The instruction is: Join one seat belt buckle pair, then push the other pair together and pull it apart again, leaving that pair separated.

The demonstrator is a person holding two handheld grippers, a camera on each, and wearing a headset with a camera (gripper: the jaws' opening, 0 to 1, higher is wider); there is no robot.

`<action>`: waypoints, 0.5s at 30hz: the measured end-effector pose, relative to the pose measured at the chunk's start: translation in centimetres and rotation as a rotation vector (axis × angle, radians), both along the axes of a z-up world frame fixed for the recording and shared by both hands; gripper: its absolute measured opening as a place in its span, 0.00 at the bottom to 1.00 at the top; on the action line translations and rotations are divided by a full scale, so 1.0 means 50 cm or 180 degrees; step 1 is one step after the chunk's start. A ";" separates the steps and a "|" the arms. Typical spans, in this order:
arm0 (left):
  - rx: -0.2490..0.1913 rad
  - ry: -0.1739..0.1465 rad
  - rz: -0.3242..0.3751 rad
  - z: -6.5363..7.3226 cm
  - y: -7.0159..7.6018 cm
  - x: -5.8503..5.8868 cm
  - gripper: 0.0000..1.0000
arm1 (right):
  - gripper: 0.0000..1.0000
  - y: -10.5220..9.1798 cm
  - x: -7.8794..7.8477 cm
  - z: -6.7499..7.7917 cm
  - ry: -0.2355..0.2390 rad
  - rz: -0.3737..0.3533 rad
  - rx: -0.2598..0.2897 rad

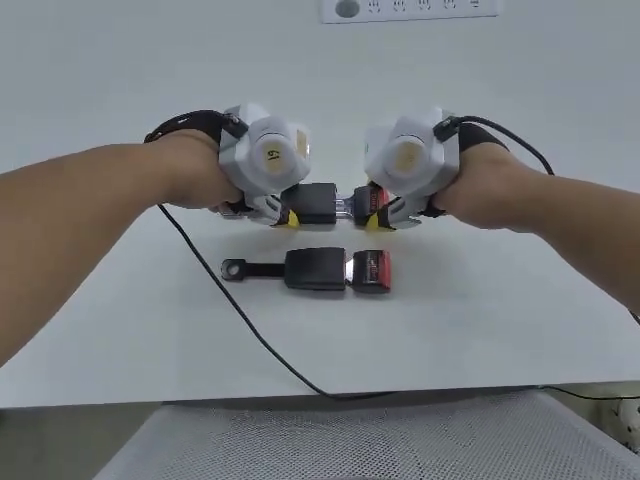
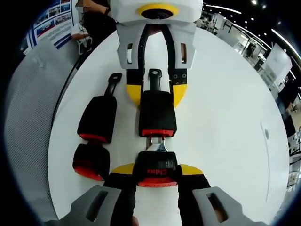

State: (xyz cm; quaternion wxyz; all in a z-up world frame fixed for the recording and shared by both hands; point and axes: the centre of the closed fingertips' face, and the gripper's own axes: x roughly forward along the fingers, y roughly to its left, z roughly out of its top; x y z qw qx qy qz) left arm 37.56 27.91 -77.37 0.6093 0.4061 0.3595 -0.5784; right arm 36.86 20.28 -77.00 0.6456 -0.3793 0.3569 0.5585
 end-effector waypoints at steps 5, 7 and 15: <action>-0.0037 0.0016 0.0005 0.000 0.000 0.000 0.31 | 0.31 -0.003 0.001 -0.001 0.0024 -0.0014 0.0051; -0.0058 0.0009 0.0014 0.000 0.000 0.000 0.31 | 0.31 -0.006 0.000 -0.002 0.0018 -0.0005 0.0050; -0.0073 -0.0012 0.0035 0.001 0.001 -0.002 0.31 | 0.31 -0.049 0.001 -0.007 0.0032 -0.0077 0.0034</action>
